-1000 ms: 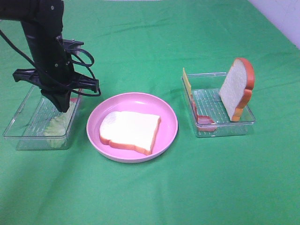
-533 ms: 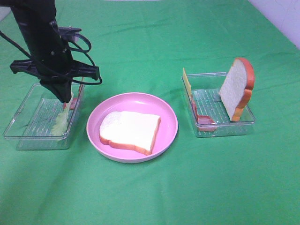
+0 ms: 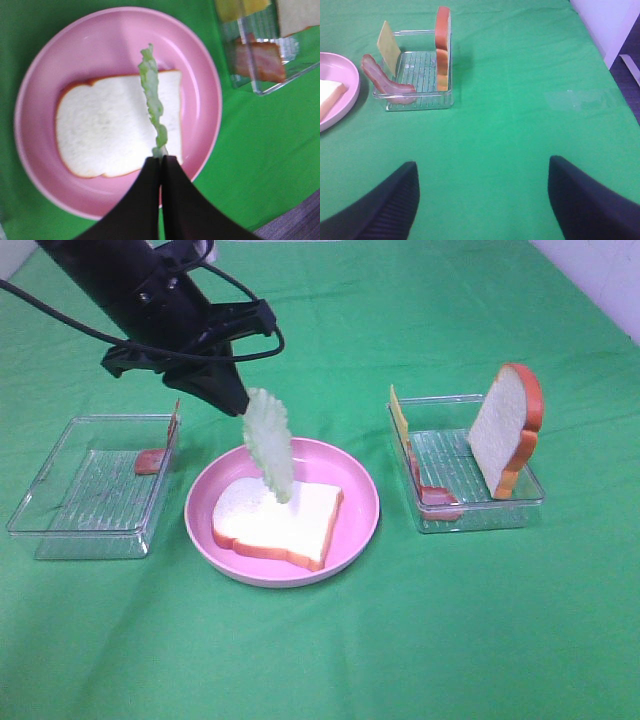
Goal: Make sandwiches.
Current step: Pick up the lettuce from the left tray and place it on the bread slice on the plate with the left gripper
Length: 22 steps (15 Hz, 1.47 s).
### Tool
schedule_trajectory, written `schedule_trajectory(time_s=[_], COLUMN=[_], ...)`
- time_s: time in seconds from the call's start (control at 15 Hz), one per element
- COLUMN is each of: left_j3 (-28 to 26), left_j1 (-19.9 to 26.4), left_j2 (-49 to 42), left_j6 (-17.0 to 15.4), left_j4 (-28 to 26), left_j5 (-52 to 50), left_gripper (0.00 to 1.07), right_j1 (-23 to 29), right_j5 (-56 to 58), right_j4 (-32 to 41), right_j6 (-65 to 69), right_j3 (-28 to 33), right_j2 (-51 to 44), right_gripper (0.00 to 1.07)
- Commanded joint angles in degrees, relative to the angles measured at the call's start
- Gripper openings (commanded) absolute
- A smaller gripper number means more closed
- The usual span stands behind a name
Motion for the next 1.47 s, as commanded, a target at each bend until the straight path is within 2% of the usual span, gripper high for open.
schedule_trajectory(time_s=[0.07, 0.2, 0.4, 0.47, 0.53, 0.6, 0.67, 0.8, 0.87, 1.07, 1.2, 1.47], left_j3=[0.0, 0.0, 0.0, 0.0, 0.0, 0.0, 0.0, 0.0, 0.0, 0.0, 0.0, 0.1], left_j1=[-4.2, -7.6, -8.2, -7.6, -6.6, -6.6, -6.6, -6.6, -6.6, -6.6, -6.6, -6.7], left_j2=[1.8, 4.4, 6.1, 6.1, 6.1, 6.1, 6.1, 6.1, 6.1, 6.1, 6.4, 8.7], left_j6=[2.8, 4.1, 4.6, 3.6, 0.6, 0.1, -0.4, -4.0, -6.9, -11.8, -13.2, -13.2], left_j4=[-4.4, -5.2, -3.3, -0.5, 3.9, 6.5, 7.7, 11.2, 14.2, 20.0, 22.0, 20.5], left_j5=[-4.6, -7.0, -6.5, -6.1, -5.6, -5.6, -5.6, -5.2, -5.2, -3.6, -2.1, -0.1], left_gripper=[0.00, 0.00, 0.00, 0.00, 0.00, 0.00, 0.00, 0.00, 0.00, 0.00, 0.00, 0.00], right_j1=[-0.2, -0.2, -0.2, -0.2, -0.2, -0.2, -0.2, -0.2, -0.2, -0.2, -0.2, -0.2], right_j5=[0.0, 0.0, 0.0, 0.0, 0.0, 0.0, 0.0, 0.0, 0.0, 0.0, 0.0, 0.0], right_j4=[-0.1, -0.1, -0.1, -0.1, -0.1, -0.1, -0.1, -0.1, -0.1, -0.1, -0.1, -0.1], right_j6=[-0.3, -0.3, -0.3, -0.3, -0.3, -0.3, -0.3, -0.3, -0.3, -0.3, -0.3, -0.3], right_j3=[0.1, 0.1, 0.1, 0.1, 0.1, 0.1, 0.1, 0.1, 0.1, 0.1, 0.1, 0.1], right_j2=[-0.7, -0.7, -0.7, -0.7, -0.7, -0.7, -0.7, -0.7, -0.7, -0.7, -0.7, -0.7], right_gripper=[0.69, 0.69, 0.69, 0.69, 0.69, 0.69, 0.69, 0.69, 0.69, 0.69, 0.69, 0.69])
